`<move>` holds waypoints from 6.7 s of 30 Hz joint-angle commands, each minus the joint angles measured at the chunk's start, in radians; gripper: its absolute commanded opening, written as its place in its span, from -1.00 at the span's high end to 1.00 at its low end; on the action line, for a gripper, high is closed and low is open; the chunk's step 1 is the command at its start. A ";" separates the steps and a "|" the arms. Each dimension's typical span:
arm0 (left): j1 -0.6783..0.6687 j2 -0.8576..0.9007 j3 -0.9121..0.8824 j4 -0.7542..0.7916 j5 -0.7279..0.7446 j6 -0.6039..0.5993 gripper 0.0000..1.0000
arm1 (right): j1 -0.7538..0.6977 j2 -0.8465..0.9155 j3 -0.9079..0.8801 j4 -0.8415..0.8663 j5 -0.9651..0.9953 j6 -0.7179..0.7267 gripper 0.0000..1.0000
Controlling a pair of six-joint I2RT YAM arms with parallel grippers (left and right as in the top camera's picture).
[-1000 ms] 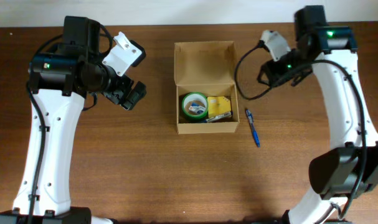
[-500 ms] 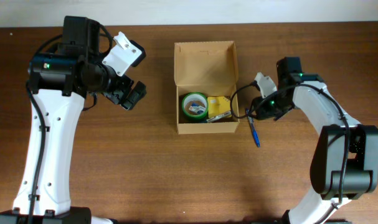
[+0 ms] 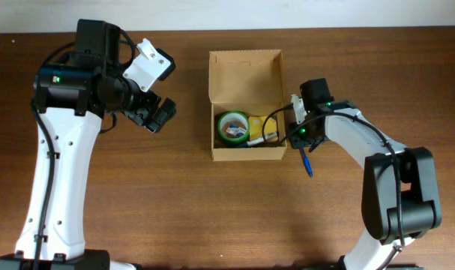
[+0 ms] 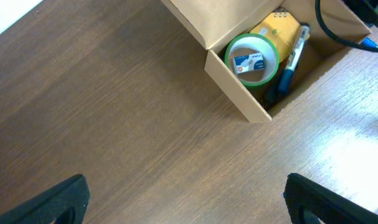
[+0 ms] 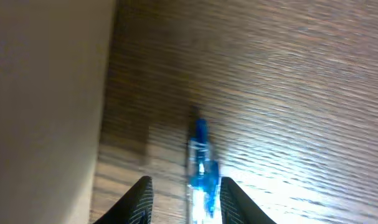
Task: Pack container
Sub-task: 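Move right gripper to the blue pen and grasp it, then carry the blue pen into the box, release, and lift right gripper, then raise both grippers to the box lid and fold it closed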
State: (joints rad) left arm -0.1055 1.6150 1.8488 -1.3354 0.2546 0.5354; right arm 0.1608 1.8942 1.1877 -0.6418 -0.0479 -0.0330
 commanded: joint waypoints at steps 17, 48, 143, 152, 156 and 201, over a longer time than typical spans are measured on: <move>0.002 -0.025 0.019 0.003 0.011 0.019 -0.99 | -0.033 0.014 -0.010 0.045 0.030 0.038 0.26; 0.002 -0.025 0.019 0.003 0.011 0.019 -0.99 | -0.093 0.014 -0.088 -0.079 -0.053 0.269 0.28; 0.002 -0.025 0.019 0.003 0.011 0.019 -0.99 | 0.251 0.194 0.540 -0.547 -0.163 -1.012 0.80; 0.002 -0.025 0.019 0.003 0.011 0.019 -0.99 | 0.251 0.192 0.912 -0.701 -0.256 -0.787 0.93; 0.002 -0.025 0.019 0.003 0.011 0.019 -0.99 | 0.239 0.192 1.048 -0.708 -0.255 -0.607 0.92; 0.028 0.749 0.018 0.928 0.467 -0.938 0.96 | -0.169 0.398 0.718 -0.071 -0.484 0.155 0.92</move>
State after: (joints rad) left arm -0.0761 2.3421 1.8526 -0.4210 0.6312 -0.3157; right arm -0.0059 2.2723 1.9121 -0.7204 -0.4816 0.0872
